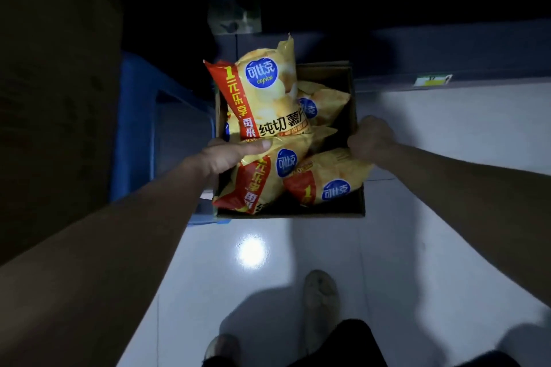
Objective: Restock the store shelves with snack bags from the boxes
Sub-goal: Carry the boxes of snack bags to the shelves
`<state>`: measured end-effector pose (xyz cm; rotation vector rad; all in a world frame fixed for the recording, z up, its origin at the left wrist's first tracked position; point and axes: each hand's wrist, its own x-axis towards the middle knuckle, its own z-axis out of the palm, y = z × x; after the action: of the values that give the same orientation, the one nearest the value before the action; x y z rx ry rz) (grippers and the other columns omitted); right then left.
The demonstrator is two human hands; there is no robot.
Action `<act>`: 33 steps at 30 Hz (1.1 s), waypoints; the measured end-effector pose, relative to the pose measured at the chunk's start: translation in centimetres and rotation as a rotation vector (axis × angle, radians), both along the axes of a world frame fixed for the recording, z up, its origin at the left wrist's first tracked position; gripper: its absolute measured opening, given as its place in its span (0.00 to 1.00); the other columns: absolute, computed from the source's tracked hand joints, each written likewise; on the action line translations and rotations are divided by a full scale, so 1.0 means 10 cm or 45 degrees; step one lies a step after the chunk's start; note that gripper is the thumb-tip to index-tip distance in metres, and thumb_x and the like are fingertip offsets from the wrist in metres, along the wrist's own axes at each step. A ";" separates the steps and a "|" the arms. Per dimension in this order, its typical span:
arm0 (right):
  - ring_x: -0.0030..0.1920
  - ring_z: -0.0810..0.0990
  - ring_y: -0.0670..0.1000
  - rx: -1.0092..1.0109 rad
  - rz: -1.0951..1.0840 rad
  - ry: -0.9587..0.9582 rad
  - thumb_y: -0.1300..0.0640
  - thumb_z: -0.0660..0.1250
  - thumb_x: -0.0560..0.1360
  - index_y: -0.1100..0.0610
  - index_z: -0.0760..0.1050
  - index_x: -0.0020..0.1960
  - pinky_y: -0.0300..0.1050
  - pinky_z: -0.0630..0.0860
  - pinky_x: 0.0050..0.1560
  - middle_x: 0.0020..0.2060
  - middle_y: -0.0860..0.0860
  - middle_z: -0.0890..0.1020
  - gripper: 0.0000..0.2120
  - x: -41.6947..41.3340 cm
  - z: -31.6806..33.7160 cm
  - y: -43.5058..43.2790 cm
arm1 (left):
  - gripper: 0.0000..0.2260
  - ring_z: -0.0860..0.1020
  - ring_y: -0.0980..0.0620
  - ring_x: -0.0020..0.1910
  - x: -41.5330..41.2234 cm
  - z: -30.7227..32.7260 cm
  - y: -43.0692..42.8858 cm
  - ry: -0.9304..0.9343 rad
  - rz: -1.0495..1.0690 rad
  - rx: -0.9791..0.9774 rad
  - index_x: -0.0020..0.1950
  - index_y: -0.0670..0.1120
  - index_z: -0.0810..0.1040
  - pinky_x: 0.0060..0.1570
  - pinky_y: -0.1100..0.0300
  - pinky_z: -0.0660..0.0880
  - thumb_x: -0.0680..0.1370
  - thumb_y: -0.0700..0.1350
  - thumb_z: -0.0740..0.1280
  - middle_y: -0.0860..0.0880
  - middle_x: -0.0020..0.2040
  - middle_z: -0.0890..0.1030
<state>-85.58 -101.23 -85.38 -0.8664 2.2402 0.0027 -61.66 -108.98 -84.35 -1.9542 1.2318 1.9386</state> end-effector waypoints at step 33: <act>0.56 0.76 0.58 -0.288 0.682 0.289 0.65 0.60 0.74 0.59 0.75 0.59 0.46 0.75 0.50 0.55 0.58 0.77 0.14 0.39 1.65 -0.17 | 0.16 0.78 0.44 0.56 -0.52 1.52 0.11 -0.139 -0.306 -0.671 0.64 0.43 0.74 0.49 0.61 0.72 0.76 0.41 0.64 0.45 0.59 0.80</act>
<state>-81.64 -102.90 -68.84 -1.6394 2.1684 0.1030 -66.86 -107.86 -69.15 -1.9652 1.9911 1.4724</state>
